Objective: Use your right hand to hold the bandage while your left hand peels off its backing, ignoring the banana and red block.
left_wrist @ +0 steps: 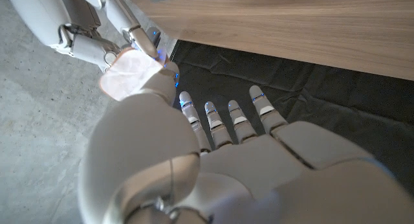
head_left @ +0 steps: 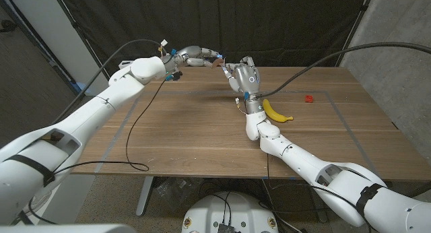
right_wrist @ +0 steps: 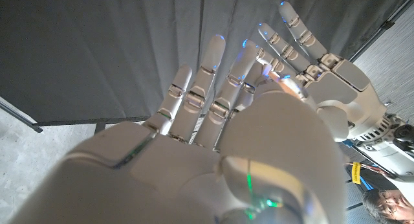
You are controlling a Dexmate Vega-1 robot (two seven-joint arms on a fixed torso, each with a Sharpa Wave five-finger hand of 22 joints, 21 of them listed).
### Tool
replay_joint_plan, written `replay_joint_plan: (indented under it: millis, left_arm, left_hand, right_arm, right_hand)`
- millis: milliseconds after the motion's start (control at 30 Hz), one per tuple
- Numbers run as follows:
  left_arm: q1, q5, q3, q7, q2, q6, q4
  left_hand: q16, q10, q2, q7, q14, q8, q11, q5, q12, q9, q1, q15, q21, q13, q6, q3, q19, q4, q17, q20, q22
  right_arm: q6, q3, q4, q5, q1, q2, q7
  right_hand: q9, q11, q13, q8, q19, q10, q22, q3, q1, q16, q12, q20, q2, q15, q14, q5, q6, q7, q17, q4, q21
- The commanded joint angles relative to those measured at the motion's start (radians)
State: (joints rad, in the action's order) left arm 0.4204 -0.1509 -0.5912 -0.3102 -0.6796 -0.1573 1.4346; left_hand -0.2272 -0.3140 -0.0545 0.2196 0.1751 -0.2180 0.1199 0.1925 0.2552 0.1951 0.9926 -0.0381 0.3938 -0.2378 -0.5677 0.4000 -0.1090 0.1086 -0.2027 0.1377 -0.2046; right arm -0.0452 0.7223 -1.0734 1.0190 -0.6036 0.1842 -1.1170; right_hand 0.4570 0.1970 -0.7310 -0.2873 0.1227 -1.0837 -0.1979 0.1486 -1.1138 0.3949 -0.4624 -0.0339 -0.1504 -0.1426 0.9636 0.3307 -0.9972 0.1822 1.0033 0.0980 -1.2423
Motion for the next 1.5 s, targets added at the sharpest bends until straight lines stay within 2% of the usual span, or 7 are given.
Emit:
replay_joint_plan:
  millis: [33,200,267,500,833,1067,1500]
  left_arm:
    - [0.061,-0.031,0.035,0.154,0.085,-0.105,-0.029]
    - [0.071,-0.044,0.041,0.159,0.088,-0.128,-0.020]
    - [0.064,-0.065,0.038,0.122,0.081,-0.121,-0.020]
    - [0.036,-0.146,0.032,0.001,0.084,-0.135,-0.067]
    - [0.034,-0.265,0.082,-0.083,0.080,-0.194,-0.106]
    - [0.067,-0.121,0.113,0.105,0.015,-0.143,-0.008]
    - [0.070,0.036,0.078,0.233,0.004,-0.048,0.026]
  left_hand:
    - [-0.012,-0.026,0.007,-0.007,0.027,-0.016,0.002,0.011,0.010,0.004,-0.016,-0.025,0.010,-0.005,-0.051,-0.016,-0.017,-0.004,-0.003,0.004,-0.001]
    - [-0.007,-0.033,0.022,-0.056,0.039,-0.119,0.021,0.015,0.007,0.031,0.037,-0.042,0.013,-0.018,-0.272,-0.019,-0.021,0.030,-0.008,-0.005,-0.001]
    - [-0.002,-0.020,0.018,-0.016,0.023,-0.094,0.020,0.013,0.001,0.032,0.043,-0.034,0.014,-0.023,-0.203,-0.020,-0.019,0.028,-0.014,-0.002,-0.002]
    - [-0.004,-0.031,-0.034,-0.021,0.015,-0.094,0.012,0.013,0.004,0.021,0.030,-0.030,0.015,-0.030,-0.226,-0.015,-0.014,0.001,-0.023,-0.011,-0.004]
    - [0.013,0.032,0.064,-0.039,-0.036,-0.037,0.012,0.003,-0.022,0.014,-0.078,-0.005,-0.001,-0.038,-0.109,-0.106,0.029,-0.030,-0.022,-0.007,-0.003]
    - [0.005,0.023,-0.030,-0.033,-0.023,-0.027,-0.001,0.023,-0.016,0.017,-0.027,0.002,0.008,-0.043,-0.090,-0.060,0.010,-0.023,-0.025,0.013,-0.005]
    - [0.005,-0.001,-0.034,-0.009,-0.012,-0.022,0.005,0.021,-0.006,0.017,0.001,-0.015,0.015,-0.046,-0.084,-0.053,-0.003,-0.002,-0.019,0.008,-0.004]
  right_arm:
    - [-0.002,0.005,0.000,-0.013,0.002,0.006,0.000]
    - [-0.005,0.004,0.009,-0.011,0.004,0.003,0.000]
    - [-0.001,0.002,0.016,-0.007,0.006,-0.001,0.000]
    - [0.015,-0.016,0.040,0.008,0.007,-0.023,0.000]
    - [0.014,-0.016,0.061,0.008,0.014,-0.032,0.000]
    - [0.016,-0.024,0.064,0.009,0.012,-0.038,0.000]
    - [0.025,-0.033,0.057,0.015,0.010,-0.040,0.000]
  right_hand:
    - [0.001,0.001,-0.003,0.004,0.008,-0.013,-0.002,-0.005,-0.009,-0.005,0.002,-0.148,-0.003,-0.093,0.012,-0.001,-0.039,0.033,0.005,0.000,-0.006]
    - [0.000,0.001,-0.003,0.007,0.009,-0.017,-0.003,-0.008,-0.013,-0.008,0.004,-0.148,-0.004,-0.093,0.017,-0.003,-0.041,0.033,0.005,0.001,-0.009]
    - [-0.001,0.001,0.000,0.009,0.008,-0.015,-0.002,-0.008,-0.015,-0.008,0.008,-0.149,-0.005,-0.093,0.019,-0.003,-0.041,0.033,0.004,0.001,-0.009]
    - [-0.002,0.000,0.000,0.013,0.008,-0.018,-0.001,-0.013,-0.017,-0.013,0.013,-0.149,-0.006,-0.093,0.021,-0.005,-0.042,0.033,0.005,0.003,-0.009]
    - [0.001,0.001,-0.007,0.017,0.008,-0.020,0.000,-0.018,-0.021,-0.020,0.015,-0.148,-0.006,-0.093,0.019,-0.006,-0.042,0.033,0.006,0.007,-0.006]
    - [0.001,0.001,-0.009,0.019,0.008,-0.020,0.000,-0.020,-0.023,-0.022,0.017,-0.148,-0.006,-0.093,0.020,-0.007,-0.046,0.033,0.008,0.008,-0.006]
    - [0.004,0.000,-0.008,0.022,0.009,-0.024,0.000,-0.026,-0.028,-0.025,0.024,-0.149,-0.007,-0.093,0.026,-0.006,-0.049,0.033,0.012,0.012,-0.007]
